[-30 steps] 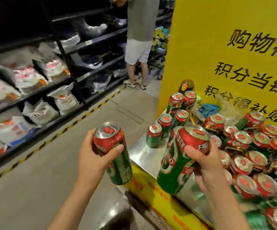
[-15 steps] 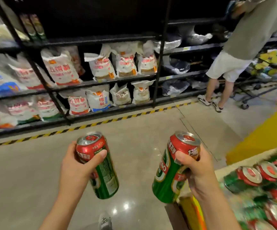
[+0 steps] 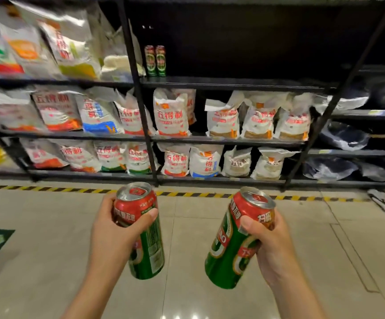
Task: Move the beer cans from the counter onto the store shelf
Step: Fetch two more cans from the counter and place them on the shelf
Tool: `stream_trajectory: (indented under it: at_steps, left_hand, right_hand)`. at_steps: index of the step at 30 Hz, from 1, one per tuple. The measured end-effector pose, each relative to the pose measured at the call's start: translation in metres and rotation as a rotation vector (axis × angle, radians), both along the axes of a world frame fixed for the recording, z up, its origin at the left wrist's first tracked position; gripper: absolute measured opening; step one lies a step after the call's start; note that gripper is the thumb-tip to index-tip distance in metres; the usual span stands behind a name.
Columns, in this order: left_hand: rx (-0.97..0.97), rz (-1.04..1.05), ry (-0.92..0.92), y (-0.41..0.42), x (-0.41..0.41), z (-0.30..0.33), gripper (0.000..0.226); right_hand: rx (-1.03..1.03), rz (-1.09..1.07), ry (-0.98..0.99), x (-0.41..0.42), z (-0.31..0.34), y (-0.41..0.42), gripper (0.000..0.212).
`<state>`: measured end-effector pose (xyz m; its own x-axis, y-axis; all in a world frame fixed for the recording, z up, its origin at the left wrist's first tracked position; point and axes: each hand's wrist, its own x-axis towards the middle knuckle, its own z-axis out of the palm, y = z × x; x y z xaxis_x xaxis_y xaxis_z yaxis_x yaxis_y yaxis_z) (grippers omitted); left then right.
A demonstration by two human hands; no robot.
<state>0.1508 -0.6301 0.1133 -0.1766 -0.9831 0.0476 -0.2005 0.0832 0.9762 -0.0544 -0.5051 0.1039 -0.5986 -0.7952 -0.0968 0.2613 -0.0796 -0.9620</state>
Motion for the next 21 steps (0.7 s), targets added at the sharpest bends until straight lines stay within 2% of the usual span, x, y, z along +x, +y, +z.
stream_trajectory:
  at_steps: [3,7,10,17,21]
  left_hand:
    - [0.018,0.016,-0.007,-0.04,-0.017,-0.001,0.05]
    - [0.029,0.021,0.013,-0.094,-0.06,-0.001,0.05]
    - [0.033,0.038,0.031,-0.134,-0.097,0.002,0.055]
    - [0.029,0.116,0.079,-0.22,-0.159,0.017,0.047]
    - [0.05,0.183,0.075,-0.262,-0.17,0.011,0.057]
  right_hand:
    - [0.027,-0.005,-0.003,-0.018,-0.004,-0.04,0.08]
    - [0.044,-0.02,0.028,-0.061,-0.006,-0.096,0.097]
    - [0.046,-0.037,0.041,-0.101,-0.006,-0.143,0.089]
    - [0.04,0.052,0.071,-0.173,0.006,-0.252,0.078]
    - [0.047,0.11,0.084,-0.188,0.002,-0.308,0.076]
